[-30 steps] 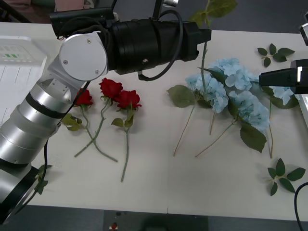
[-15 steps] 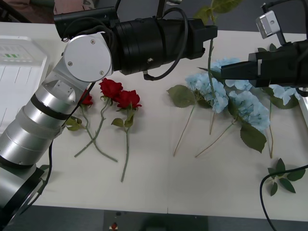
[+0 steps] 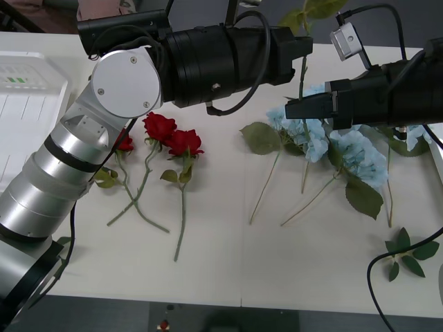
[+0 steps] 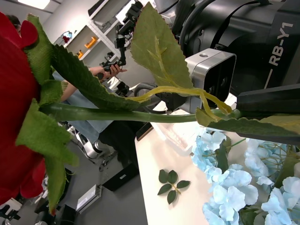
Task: Put the red flowers into the right box and the blue flowers into the left box
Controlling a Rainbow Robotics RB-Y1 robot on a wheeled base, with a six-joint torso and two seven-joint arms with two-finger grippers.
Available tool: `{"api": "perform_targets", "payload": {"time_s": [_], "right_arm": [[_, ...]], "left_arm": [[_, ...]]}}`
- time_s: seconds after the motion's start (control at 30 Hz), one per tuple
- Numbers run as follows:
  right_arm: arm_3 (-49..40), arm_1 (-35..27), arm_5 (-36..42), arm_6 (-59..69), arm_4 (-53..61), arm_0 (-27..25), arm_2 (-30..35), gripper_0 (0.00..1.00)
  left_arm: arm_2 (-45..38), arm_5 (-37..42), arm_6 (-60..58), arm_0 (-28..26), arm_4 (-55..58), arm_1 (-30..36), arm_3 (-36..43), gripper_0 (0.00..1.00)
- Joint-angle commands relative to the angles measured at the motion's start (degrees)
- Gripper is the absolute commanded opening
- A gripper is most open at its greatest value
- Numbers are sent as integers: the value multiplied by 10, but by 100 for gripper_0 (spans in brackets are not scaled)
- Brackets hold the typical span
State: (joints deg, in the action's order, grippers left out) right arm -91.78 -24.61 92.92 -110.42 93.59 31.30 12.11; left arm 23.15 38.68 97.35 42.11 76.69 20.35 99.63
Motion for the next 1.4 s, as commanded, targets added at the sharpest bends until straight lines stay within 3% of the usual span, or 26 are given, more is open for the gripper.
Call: {"api": "perform_targets", "payload": {"time_s": [0.03,0.43,0.47,0.5,0.53,0.93,1.27,1.4], "right_arm": [[-12,5,-3,4,5,21,8,0],[-11,5,-8,14,5,21,9,0],[-11,5,-8,14,5,21,10,0],[-11,5,-8,14,6,21,11,0],[-11,5,-8,15,5,21,11,0],[-11,-6,-5,20,7,21,21,0],[24,-88,45,41,3,17,70,0],[86,-149,66,36,-2,16,87,0]], "left_arm": [[6,-9,-35,14,5,0,18,0],[6,-9,-35,14,5,0,18,0],[6,-9,-35,14,5,0,18,19],[6,-9,-35,14,5,0,18,71],[6,-9,-35,14,5,0,18,100],[6,-9,-35,14,5,0,18,100],[9,-17,-37,2,7,5,10,100],[5,-21,-42,6,54,56,14,100]]}}
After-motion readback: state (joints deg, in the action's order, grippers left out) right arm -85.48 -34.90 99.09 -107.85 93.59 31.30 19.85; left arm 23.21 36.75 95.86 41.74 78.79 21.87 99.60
